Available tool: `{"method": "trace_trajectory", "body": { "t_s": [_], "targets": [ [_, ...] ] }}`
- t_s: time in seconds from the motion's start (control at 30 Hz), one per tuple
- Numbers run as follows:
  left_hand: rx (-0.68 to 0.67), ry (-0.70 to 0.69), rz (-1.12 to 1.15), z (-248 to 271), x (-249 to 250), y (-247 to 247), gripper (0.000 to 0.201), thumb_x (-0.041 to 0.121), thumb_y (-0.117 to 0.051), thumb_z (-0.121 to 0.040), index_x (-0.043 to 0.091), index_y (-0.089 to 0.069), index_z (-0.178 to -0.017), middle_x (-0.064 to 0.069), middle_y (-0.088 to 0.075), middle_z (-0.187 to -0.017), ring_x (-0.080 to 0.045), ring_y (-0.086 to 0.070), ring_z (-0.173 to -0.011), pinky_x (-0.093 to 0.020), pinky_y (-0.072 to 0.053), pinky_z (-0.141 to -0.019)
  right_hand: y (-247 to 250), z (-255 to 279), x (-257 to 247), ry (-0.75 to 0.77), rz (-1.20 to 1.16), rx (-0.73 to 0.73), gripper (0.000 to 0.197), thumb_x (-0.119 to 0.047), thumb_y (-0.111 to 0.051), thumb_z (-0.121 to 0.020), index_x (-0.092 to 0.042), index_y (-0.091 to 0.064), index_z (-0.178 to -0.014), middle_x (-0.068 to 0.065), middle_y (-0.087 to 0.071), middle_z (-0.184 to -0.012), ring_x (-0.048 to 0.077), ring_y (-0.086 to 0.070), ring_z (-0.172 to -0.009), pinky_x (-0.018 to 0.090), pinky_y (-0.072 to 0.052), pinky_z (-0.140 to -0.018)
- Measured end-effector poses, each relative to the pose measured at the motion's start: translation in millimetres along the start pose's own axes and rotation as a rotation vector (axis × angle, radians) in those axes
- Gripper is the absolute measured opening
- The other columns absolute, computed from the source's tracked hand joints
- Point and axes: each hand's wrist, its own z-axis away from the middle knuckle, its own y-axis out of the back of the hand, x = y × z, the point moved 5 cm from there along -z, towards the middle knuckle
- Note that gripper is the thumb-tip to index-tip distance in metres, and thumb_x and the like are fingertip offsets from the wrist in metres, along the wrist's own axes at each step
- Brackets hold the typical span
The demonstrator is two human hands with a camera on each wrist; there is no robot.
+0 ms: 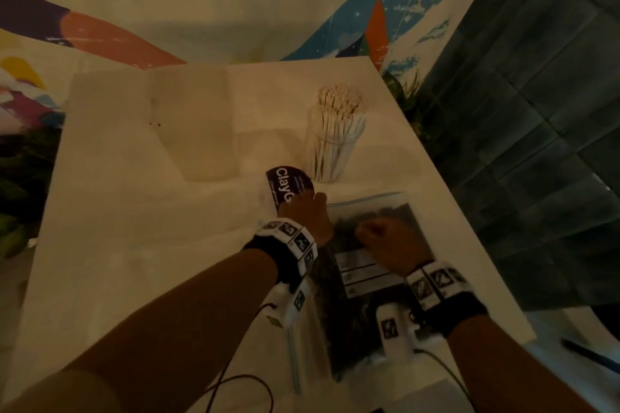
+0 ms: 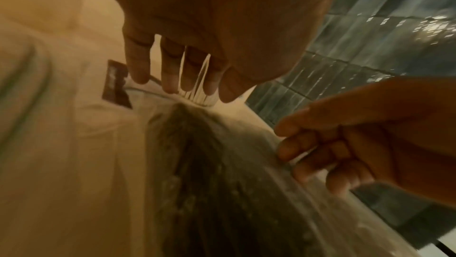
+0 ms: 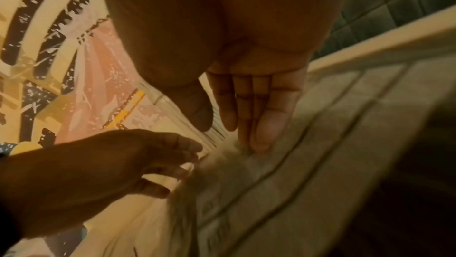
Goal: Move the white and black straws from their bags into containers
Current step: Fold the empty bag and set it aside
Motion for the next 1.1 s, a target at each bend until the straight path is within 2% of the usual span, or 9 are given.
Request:
{"method": "trace_trajectory", "body": {
  "t_s": [0.2,0.4,0.53,0.63,0.77,0.83,0.9,1.0,1.1],
  "targets": [
    [-0.002,0.123,-0.034,-19,0,-13,0.044,0.032,-0.046,-0.09,0.011,-0.041,-0.129,-0.013,-0.047,-0.129,-0.035,-0.048,-0.114,-0.045,-0.039,-0.092,-20,2,22,-0.049,-0.121,0.062,0.024,-0.024,-0.059,-0.091,-0.017,-0.066,-0.113,0.002,-0.07,-0.103,0.017,-0.064,-0.093,0.031,-0.05,-0.086],
    [0.188,0.018,-0.188,15,42,17,0.036,0.041,-0.048,-0.083,0.014,-0.06,-0.101,-0.009,-0.051,-0.111,-0.033,-0.044,-0.108,-0.047,-0.031,-0.095,13,10,20,-0.038,-0.216,0.26,0.018,-0.029,-0.055,-0.094,-0.018,-0.067,-0.1,0.002,-0.065,-0.086,0.019,-0.062,-0.085,0.025,-0.041,-0.072],
    [0.57,-0.216,0.251,69,85,49,0.016,0.027,-0.05,-0.079,0.016,-0.047,-0.067,-0.001,-0.048,-0.079,-0.02,-0.047,-0.067,-0.035,-0.043,-0.058,82,17,-1,-0.046,-0.239,0.529,0.034,-0.049,-0.055,-0.088,-0.018,-0.069,-0.08,0.006,-0.069,-0.078,0.026,-0.064,-0.078,0.035,-0.05,-0.075],
    [0.717,-0.317,0.4,104,110,73,0.028,0.024,-0.057,-0.08,0.023,-0.035,-0.063,0.008,-0.036,-0.071,-0.011,-0.036,-0.052,-0.023,-0.028,-0.044,119,24,-25,-0.08,-0.219,0.374,0.048,-0.066,-0.059,-0.075,-0.02,-0.065,-0.064,-0.002,-0.066,-0.061,0.016,-0.063,-0.063,0.035,-0.051,-0.065],
    [0.832,-0.452,0.513,136,132,95,0.026,0.018,-0.063,-0.079,0.02,-0.042,-0.065,0.003,-0.045,-0.073,-0.012,-0.041,-0.054,-0.02,-0.031,-0.048,153,51,-55,-0.028,-0.299,0.225,0.057,-0.063,-0.064,-0.067,-0.008,-0.064,-0.053,0.007,-0.061,-0.047,0.01,-0.053,-0.036,0.027,-0.04,-0.048],
    [0.781,-0.496,0.565,143,139,94,0.018,0.017,-0.061,-0.079,0.017,-0.047,-0.067,0.001,-0.049,-0.075,-0.003,-0.035,-0.06,-0.009,-0.029,-0.055,159,60,-64,0.002,-0.293,0.19,0.062,-0.06,-0.063,-0.069,0.0,-0.062,-0.055,0.011,-0.059,-0.046,0.01,-0.049,-0.032,0.024,-0.038,-0.044],
    [0.646,-0.482,0.624,144,143,94,0.014,0.026,-0.056,-0.08,0.015,-0.054,-0.072,0.0,-0.055,-0.079,-0.001,-0.037,-0.066,-0.006,-0.028,-0.063,157,61,-66,0.022,-0.327,0.133,0.054,-0.041,-0.066,-0.08,0.01,-0.06,-0.062,0.013,-0.052,-0.042,0.01,-0.044,-0.03,0.02,-0.037,-0.036],
    [0.33,-0.406,0.819,143,141,92,0.015,0.03,-0.069,-0.081,0.016,-0.062,-0.083,0.0,-0.065,-0.089,-0.01,-0.057,-0.071,-0.026,-0.05,-0.068,153,63,-58,0.036,-0.397,0.079,0.027,-0.005,-0.064,-0.083,0.016,-0.059,-0.066,0.024,-0.052,-0.049,0.019,-0.047,-0.039,0.02,-0.038,-0.038],
    [0.164,-0.282,1.055,145,126,89,0.018,0.033,-0.071,-0.081,0.018,-0.063,-0.086,-0.002,-0.068,-0.089,-0.018,-0.066,-0.067,-0.044,-0.057,-0.071,150,74,-53,-0.024,-0.579,0.017,0.02,-0.003,-0.061,-0.083,0.014,-0.062,-0.073,0.031,-0.054,-0.06,0.027,-0.05,-0.049,0.032,-0.04,-0.048]
  ]
}}
